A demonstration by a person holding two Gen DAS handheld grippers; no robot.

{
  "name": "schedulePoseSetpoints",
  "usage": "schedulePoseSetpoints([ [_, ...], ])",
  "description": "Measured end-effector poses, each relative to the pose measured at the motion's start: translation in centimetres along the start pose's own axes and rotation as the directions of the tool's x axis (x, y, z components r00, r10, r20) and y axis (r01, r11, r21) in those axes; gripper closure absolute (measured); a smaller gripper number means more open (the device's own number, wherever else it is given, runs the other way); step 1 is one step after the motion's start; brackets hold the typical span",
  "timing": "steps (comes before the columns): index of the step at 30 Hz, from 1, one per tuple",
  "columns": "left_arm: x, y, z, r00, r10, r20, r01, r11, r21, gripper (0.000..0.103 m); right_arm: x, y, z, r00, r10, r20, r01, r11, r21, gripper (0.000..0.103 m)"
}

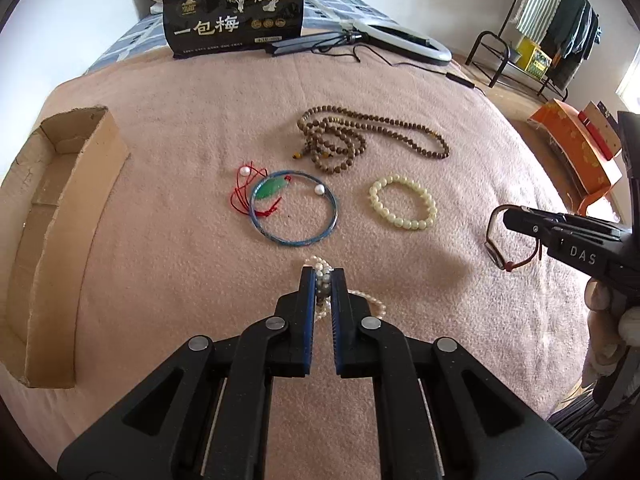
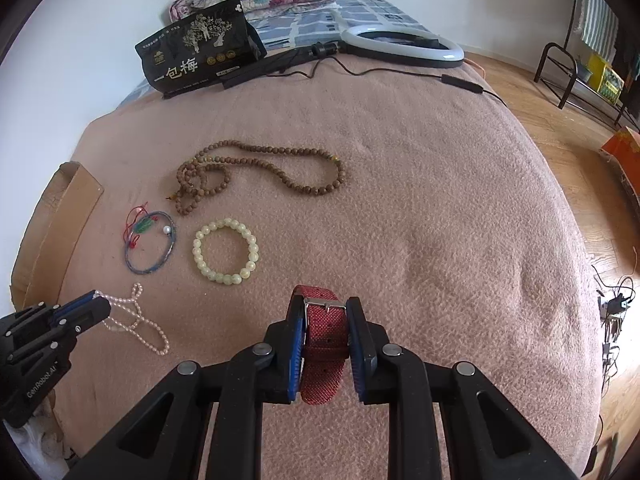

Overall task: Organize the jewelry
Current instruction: 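Carry the pearl necklace and red watch into the cardboard box and release both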

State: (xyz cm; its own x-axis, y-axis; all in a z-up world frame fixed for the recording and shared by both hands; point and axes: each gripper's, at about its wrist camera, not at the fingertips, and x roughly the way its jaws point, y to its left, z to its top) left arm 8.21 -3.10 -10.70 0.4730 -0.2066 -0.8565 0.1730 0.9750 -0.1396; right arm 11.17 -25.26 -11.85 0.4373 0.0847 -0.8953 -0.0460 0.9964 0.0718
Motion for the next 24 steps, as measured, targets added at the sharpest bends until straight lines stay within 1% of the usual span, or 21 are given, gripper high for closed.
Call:
schedulePoseSetpoints([
  [5,-2.3,1.1,0.8,0.998,-0.009,0.057,0.011,1.000,-0.029,0.098,-1.3,1.0,0.1,0.999,-0.007,0.040,0.008,1.000,-0.026,0.084],
  [12,-5.3,3.2,1.4,0.992,-0.017,0.122,0.026,0.997,-0.070,0.098,-3.1,3.0,0.4,0.996,0.020,0.088,-0.016,0.999,-0.043,0.084],
  [15,-6.7,4.1,1.6,0.988,-0.006,0.155,0.019,0.996,-0.085,0.098,-3.9,4.3,0.5,0.993,0.039,0.111,-0.033,0.998,-0.059,0.084],
  [18,-7.9,5.1,1.6,0.983,0.010,0.185,0.009,0.995,-0.102,0.098,-4.1,5.7,0.6,0.991,0.066,0.114,-0.059,0.996,-0.067,0.084],
  [24,-9.9,7.7,1.5,0.973,0.039,0.227,-0.003,0.988,-0.154,0.098,-4.5,9.1,1.1,0.984,0.115,0.134,-0.102,0.990,-0.098,0.084],
])
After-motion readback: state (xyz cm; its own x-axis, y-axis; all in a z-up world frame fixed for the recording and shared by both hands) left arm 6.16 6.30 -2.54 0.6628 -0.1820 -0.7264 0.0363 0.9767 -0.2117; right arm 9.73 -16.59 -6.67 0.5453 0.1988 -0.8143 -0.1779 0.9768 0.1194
